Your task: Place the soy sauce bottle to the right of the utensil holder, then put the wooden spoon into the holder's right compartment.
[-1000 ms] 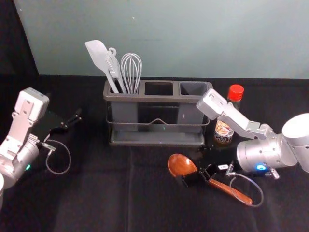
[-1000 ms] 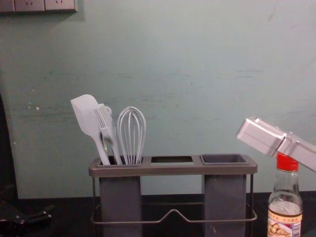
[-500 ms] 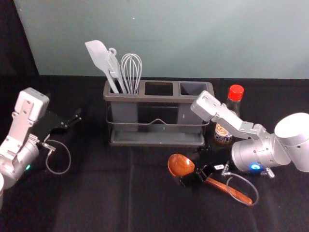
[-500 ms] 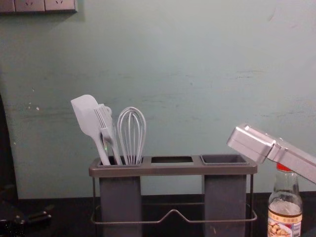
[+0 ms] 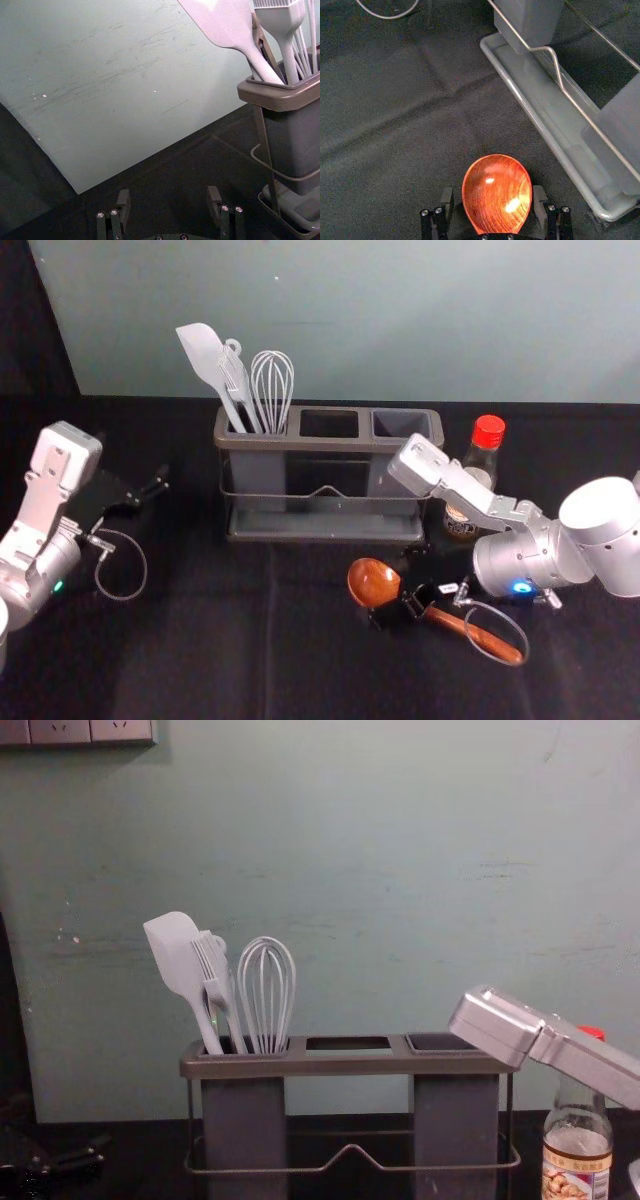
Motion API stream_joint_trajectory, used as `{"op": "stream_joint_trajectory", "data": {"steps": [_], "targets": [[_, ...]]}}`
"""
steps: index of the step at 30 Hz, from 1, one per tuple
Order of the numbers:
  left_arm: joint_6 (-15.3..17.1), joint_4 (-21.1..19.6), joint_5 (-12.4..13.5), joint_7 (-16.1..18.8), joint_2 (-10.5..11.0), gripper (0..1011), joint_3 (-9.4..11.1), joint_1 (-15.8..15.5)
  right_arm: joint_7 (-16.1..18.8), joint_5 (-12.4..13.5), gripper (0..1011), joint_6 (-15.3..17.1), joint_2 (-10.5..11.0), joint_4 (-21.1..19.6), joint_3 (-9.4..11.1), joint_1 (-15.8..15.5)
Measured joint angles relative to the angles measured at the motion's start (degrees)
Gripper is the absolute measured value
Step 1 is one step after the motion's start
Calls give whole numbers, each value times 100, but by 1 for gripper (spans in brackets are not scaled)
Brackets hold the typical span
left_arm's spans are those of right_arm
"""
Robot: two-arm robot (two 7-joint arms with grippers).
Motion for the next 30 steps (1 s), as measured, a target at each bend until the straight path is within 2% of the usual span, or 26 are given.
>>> {"op": "stream_joint_trajectory", "data": {"steps": [10,25,30], "targets": [[0,0,0,0,0,1005,0,0,-5,-140,1004,-101,-76,60,37,-45],[0,0,0,0,0,1005,0,0,-16,-142,1004,-108,-76,61,47,-52],[0,0,0,0,0,1005,0,0,-19,-141,918,-107,-73,57,44,-49]]}}
